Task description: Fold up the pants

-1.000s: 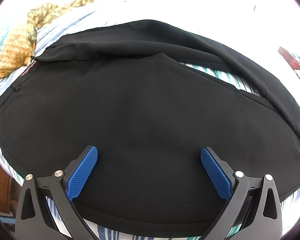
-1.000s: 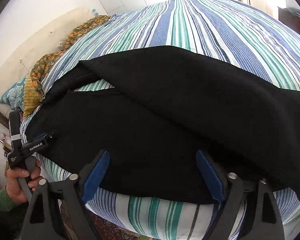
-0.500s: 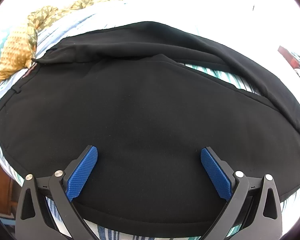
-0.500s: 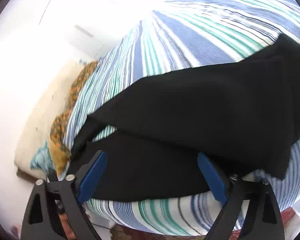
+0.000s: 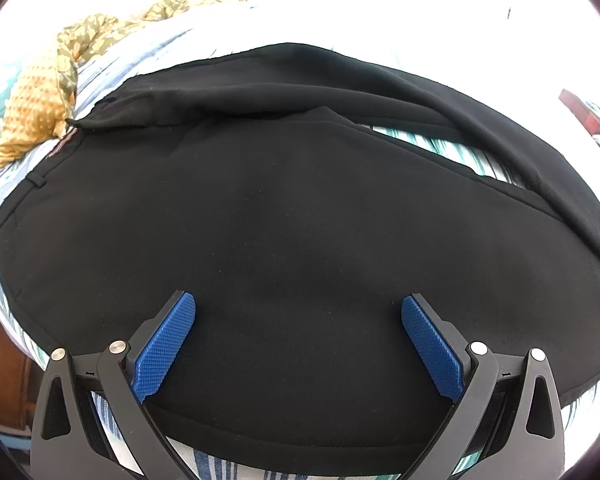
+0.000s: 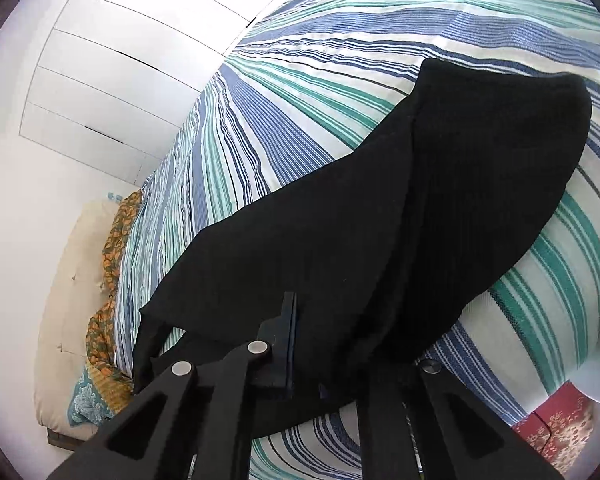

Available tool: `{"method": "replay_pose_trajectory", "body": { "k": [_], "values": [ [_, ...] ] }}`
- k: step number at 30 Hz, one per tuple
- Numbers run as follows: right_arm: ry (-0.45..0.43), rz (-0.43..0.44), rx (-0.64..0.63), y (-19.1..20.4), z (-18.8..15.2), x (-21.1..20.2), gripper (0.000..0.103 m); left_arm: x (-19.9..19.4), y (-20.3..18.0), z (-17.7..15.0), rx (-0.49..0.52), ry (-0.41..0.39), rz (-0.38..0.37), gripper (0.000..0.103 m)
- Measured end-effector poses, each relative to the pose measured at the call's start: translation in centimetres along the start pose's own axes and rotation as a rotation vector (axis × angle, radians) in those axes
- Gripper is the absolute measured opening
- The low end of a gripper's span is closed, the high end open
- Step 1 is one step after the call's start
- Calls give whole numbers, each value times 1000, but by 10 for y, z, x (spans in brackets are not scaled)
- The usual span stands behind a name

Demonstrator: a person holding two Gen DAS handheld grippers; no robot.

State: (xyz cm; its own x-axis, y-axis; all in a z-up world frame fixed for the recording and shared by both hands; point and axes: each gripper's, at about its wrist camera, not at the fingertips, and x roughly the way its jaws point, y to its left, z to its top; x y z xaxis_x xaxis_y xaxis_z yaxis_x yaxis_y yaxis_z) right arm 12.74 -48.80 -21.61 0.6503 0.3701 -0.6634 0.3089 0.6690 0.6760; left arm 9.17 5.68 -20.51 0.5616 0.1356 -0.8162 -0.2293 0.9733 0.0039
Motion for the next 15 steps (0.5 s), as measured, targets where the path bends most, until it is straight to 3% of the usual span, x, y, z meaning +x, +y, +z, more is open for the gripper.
{"method": "replay_pose_trajectory", "body": {
  "k": [8, 15],
  "values": [
    [-72, 50, -227, 65, 13, -33, 7, -2, 4, 8, -3, 49, -13, 102],
    [-121, 124, -366, 104, 16, -74, 7, -12, 15, 20, -75, 103, -91, 102]
  ]
}}
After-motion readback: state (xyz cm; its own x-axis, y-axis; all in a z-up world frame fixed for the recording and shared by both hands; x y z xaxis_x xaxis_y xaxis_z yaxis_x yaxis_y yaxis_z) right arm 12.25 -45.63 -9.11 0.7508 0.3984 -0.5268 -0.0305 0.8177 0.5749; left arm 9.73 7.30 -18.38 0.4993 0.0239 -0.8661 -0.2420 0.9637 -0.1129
